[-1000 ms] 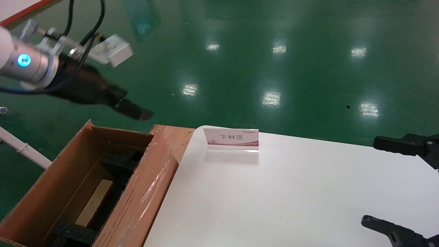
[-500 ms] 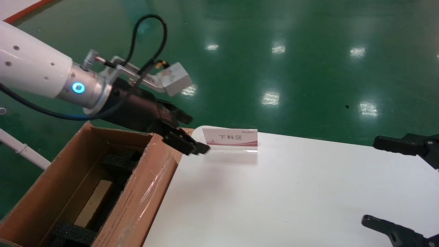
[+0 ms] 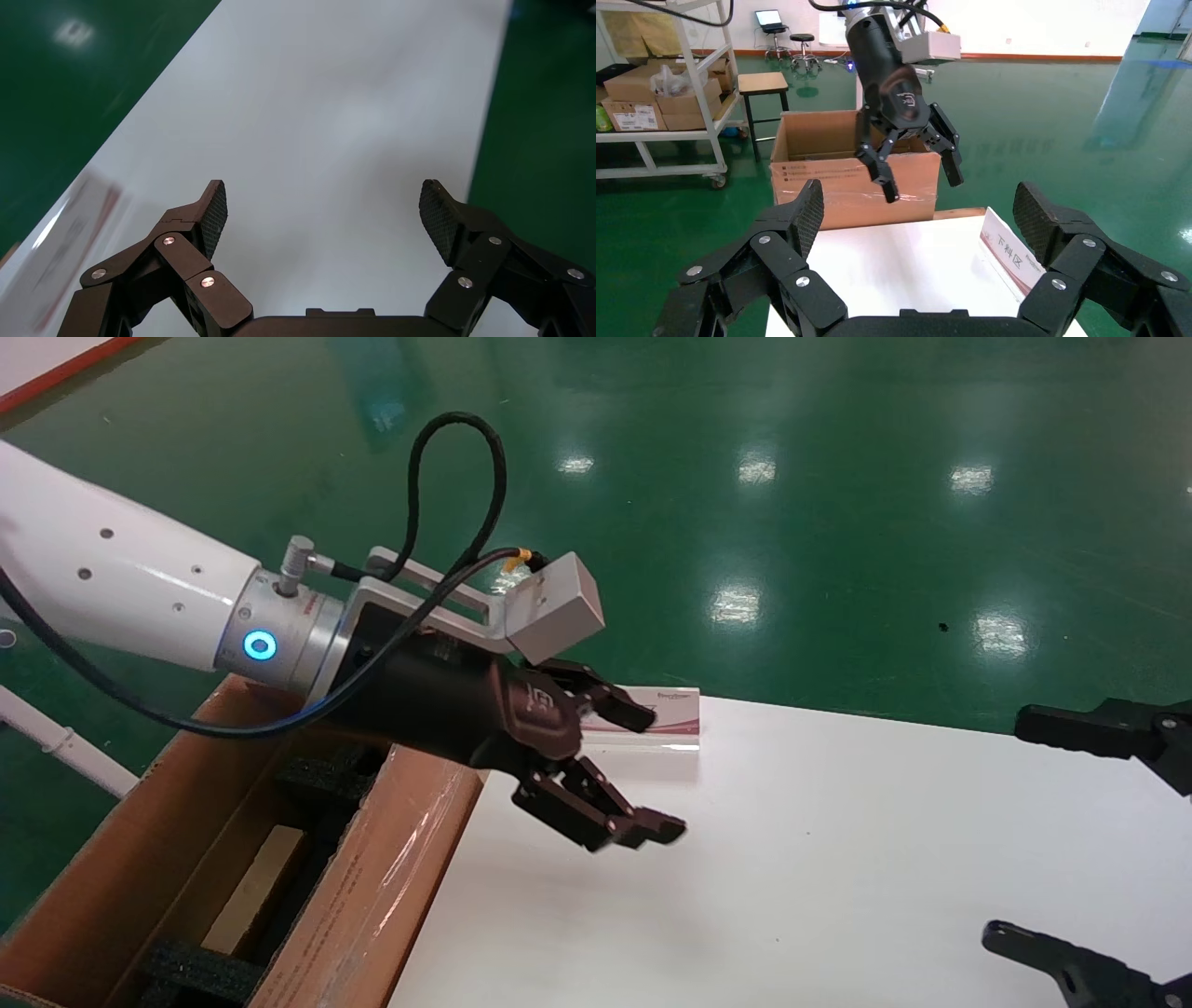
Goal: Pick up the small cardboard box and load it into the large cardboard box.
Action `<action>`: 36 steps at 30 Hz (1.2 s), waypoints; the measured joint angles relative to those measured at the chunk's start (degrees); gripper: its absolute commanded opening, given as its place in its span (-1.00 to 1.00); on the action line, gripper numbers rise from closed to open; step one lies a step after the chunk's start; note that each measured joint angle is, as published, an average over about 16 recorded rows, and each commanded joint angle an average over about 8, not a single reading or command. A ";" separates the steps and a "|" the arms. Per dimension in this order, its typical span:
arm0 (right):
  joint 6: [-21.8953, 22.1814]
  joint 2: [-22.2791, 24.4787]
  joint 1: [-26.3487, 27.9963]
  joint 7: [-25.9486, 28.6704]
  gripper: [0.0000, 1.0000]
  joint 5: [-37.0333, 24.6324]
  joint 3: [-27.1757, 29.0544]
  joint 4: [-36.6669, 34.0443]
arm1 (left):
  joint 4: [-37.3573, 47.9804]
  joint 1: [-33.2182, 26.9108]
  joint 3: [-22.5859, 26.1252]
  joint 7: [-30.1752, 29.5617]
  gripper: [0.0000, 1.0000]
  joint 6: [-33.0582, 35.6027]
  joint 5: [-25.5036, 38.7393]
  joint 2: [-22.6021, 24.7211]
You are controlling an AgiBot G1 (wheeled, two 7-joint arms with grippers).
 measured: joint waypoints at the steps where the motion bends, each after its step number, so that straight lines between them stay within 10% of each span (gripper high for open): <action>1: -0.01 -0.01 0.00 0.01 1.00 -0.01 0.02 0.01 | 0.07 1.56 -1.88 1.14 1.00 0.44 -0.57 0.06; 23: -0.17 -0.16 -0.11 0.26 1.00 -0.30 0.44 0.16 | 1.67 34.91 -42.09 25.47 1.00 9.95 -12.85 1.29; 36: -0.26 -0.25 -0.18 0.40 1.00 -0.46 0.68 0.25 | 2.08 42.42 -51.14 30.96 1.00 12.09 -15.64 1.57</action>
